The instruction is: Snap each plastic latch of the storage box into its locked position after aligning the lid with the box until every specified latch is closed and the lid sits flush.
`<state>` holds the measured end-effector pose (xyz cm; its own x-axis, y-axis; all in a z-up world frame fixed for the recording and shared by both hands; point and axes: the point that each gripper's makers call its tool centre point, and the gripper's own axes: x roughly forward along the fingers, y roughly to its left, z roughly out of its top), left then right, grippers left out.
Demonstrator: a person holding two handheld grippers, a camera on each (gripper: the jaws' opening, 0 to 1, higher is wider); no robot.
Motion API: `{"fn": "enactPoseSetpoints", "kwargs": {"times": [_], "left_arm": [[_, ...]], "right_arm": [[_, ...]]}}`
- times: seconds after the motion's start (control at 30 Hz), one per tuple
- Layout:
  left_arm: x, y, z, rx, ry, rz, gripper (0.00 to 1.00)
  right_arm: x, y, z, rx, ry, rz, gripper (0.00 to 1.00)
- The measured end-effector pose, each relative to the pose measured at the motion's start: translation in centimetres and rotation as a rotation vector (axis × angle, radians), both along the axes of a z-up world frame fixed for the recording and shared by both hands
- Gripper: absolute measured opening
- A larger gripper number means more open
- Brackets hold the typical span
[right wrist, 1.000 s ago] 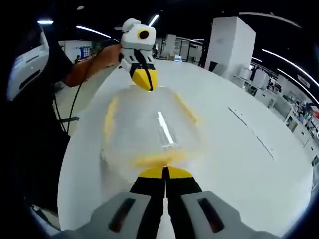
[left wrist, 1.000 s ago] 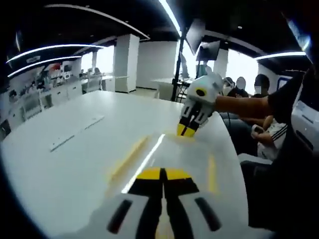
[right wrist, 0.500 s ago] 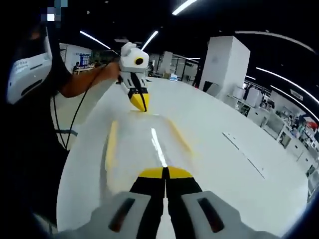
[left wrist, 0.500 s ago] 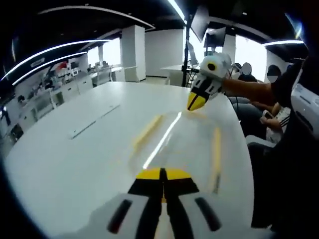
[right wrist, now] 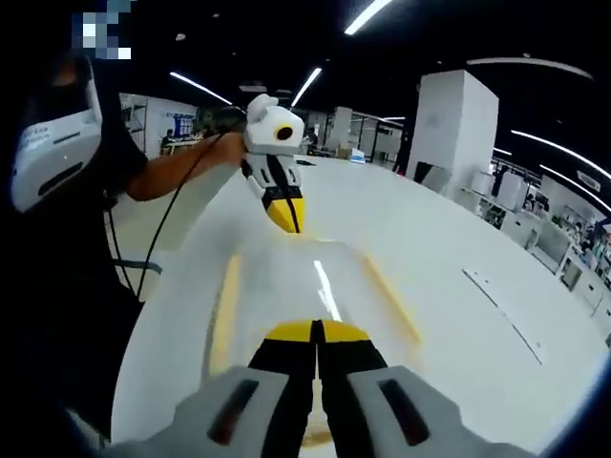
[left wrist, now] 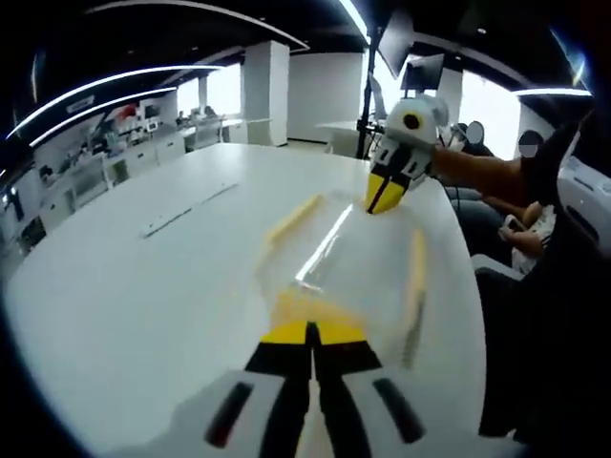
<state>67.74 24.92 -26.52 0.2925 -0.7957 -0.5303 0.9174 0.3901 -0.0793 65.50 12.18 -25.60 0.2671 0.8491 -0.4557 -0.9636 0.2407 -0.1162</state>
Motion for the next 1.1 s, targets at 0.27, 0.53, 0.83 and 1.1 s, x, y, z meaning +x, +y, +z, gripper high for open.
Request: {"fn": "enactPoseSetpoints", "kwargs": {"times": [0.27,0.53,0.83,1.1], "left_arm": [[0.1,0.0,-0.4,-0.052,0.018,-0.009,0.00],[0.3,-0.8,-0.1,-0.143,0.035,-0.023,0.00],[0.1,-0.7,-0.2,-0.185,0.069,-0.018,0.00],[0.2,-0.7,-0.2,-0.205,0.123,0.007,0.00]], "right_arm": [[0.2,1.4,0.0,0.018,-0.003,0.021,0.00],[0.1,2.1,0.0,0.095,0.029,0.029,0.00],[0.2,2.1,0.0,0.126,0.049,0.018,0.00],[0.2,2.7,-0.1,0.166,0.070,0.025,0.00]]}}
